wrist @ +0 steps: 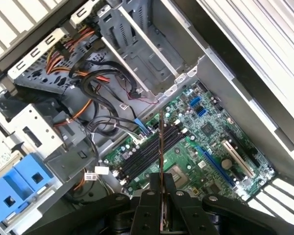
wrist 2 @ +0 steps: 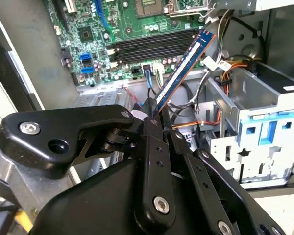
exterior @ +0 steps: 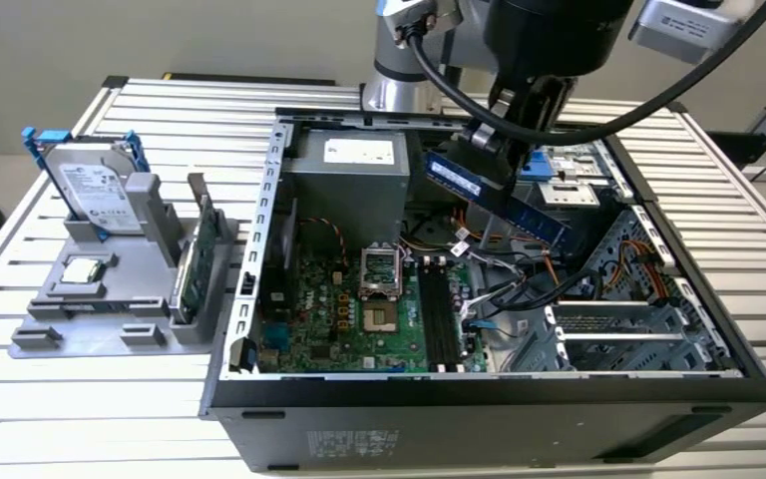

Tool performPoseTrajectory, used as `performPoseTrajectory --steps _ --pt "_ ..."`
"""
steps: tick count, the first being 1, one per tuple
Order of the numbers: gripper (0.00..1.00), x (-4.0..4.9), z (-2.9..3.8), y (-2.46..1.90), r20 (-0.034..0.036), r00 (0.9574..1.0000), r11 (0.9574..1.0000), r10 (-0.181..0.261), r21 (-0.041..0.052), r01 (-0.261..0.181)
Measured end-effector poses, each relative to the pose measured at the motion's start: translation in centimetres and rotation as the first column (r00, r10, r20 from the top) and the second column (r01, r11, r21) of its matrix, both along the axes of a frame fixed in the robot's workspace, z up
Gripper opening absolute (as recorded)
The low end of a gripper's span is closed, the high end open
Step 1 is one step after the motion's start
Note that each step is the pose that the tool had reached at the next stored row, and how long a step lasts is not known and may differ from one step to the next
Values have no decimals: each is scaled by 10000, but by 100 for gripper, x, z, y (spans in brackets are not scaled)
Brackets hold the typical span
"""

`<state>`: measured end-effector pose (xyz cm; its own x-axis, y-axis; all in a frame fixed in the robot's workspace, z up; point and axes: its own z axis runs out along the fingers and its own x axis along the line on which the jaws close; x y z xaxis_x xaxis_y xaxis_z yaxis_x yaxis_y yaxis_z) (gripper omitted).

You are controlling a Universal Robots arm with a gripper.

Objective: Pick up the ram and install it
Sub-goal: 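Insert the ram into the slot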

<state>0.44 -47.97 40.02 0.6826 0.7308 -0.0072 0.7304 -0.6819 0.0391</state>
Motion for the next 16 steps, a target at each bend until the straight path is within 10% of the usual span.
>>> performPoseTrajectory --steps 16 --pt "0 0 -4 0 0 9970 9970 -777 1 777"
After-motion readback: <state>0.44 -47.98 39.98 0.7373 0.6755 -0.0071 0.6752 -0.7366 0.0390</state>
